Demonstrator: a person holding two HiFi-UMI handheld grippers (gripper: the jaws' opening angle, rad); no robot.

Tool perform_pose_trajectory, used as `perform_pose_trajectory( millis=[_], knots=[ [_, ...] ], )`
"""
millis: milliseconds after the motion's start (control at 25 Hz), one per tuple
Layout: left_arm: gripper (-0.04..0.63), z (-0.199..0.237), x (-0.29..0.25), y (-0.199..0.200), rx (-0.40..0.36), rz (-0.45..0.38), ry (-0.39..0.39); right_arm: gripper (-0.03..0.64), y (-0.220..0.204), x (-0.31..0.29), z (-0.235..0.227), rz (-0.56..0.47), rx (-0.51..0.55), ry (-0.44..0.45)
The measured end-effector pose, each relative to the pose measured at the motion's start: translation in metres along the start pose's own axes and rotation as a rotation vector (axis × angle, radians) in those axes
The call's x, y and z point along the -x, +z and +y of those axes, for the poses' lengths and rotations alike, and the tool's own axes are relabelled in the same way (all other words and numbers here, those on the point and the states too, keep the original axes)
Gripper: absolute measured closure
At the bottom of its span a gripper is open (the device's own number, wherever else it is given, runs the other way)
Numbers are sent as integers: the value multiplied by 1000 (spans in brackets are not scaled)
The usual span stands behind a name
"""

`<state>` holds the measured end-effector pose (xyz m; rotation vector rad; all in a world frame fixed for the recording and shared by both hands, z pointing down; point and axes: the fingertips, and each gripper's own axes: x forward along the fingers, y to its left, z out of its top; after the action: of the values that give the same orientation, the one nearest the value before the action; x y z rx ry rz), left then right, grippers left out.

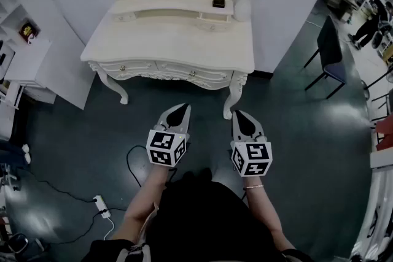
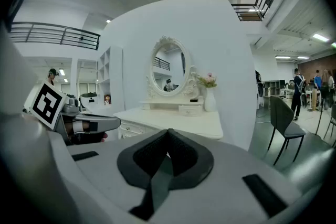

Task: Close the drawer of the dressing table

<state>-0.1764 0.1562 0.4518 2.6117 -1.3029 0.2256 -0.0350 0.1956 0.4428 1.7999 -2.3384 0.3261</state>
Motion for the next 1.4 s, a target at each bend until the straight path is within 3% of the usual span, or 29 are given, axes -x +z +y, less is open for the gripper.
perform_pose_trajectory(
  millis=[640,1120,1400],
  knots=[
    [586,-10,-20,13,-35,-14,28,612,7,4,-22,-34,-19,10],
    [492,3,-59,21,-31,-3,30,612,2,-14,-44,-11,-41,-3],
    [482,23,-106,28,-19,5,29,612,7,-45,-68,1,-46,-30]
  ],
)
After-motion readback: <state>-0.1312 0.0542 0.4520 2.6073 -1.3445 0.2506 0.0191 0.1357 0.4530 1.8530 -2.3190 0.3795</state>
